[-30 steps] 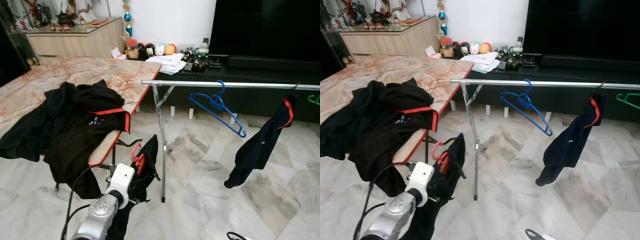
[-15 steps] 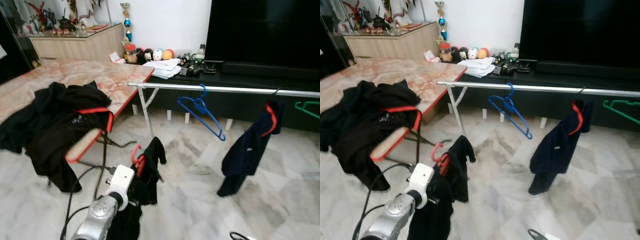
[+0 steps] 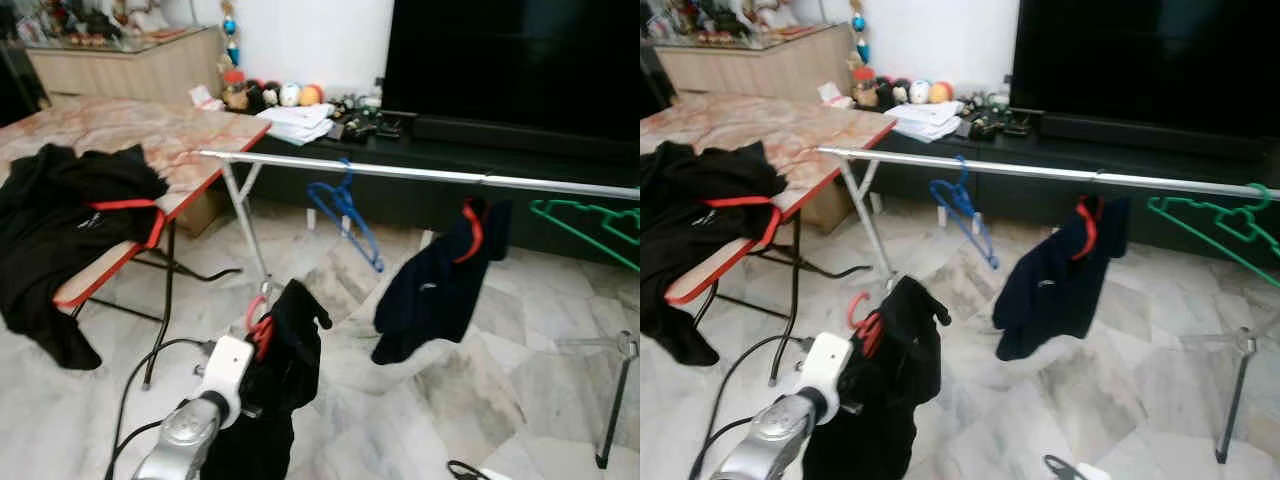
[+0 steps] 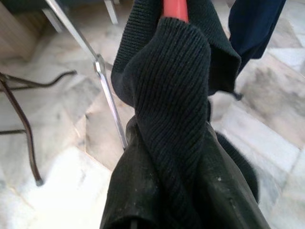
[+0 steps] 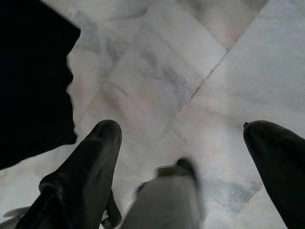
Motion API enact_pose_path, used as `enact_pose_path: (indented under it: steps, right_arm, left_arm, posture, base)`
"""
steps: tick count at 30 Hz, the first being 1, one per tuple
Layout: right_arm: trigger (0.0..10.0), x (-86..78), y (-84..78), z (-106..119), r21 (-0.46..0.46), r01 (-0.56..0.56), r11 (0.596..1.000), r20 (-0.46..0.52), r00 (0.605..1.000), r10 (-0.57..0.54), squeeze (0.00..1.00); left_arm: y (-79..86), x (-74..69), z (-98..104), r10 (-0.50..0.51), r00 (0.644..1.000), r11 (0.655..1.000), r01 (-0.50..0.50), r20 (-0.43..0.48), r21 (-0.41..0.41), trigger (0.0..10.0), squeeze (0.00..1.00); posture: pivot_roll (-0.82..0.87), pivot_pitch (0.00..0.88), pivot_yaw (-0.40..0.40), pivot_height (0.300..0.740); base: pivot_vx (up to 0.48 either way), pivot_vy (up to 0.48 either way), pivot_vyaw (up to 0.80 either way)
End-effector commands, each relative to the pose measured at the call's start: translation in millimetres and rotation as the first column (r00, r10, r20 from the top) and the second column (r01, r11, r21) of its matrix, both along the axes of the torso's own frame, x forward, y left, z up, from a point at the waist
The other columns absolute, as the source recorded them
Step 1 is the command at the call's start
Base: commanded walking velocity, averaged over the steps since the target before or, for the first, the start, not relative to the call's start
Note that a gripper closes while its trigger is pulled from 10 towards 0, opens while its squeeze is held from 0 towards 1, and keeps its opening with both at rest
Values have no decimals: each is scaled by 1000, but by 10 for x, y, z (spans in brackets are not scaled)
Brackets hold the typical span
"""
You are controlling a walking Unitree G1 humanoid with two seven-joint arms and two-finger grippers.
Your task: Hang hanger
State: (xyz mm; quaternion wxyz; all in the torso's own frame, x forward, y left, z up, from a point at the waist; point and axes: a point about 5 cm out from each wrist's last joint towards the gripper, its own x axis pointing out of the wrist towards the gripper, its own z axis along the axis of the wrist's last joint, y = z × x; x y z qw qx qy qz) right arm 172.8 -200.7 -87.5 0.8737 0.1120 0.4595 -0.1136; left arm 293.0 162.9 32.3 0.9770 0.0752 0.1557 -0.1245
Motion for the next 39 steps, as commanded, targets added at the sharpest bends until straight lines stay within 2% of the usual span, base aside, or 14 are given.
enact_pose_path:
  steps: [1,19,24,32,39]
  right_arm:
    - [10000,-31,-52,-6,-10,10,1000,-13,1000,-10,0]
    - [10000,-9,-49,8,9,8,1000,19,1000,-8,0]
    - [10000,2,-43,16,25,12,1000,41,999,-13,0]
    - [10000,-4,-47,13,28,-16,999,34,999,15,0]
    - [10000,-6,-43,14,37,-38,999,39,999,36,0]
  left_arm:
    - [-19,12,49,-3,1000,1000,3,29,-5,10000,0]
    - [94,-64,40,78,996,997,-79,45,17,10000,0]
    - [212,-92,32,174,983,983,-176,55,40,10000,0]
    - [234,-172,20,209,976,976,-212,65,49,10000,0]
    - [243,-154,54,261,962,964,-264,81,28,10000,0]
  posture:
    - [-64,0,67,740]
    - [-62,0,64,740]
    - [-68,0,64,740]
    - [-62,0,58,740]
    - [-68,0,58,740]
  base:
    - [0,-398,0]
    - [0,-393,0]
    - [0,0,0]
    - [0,0,0]
    - [0,0,0]
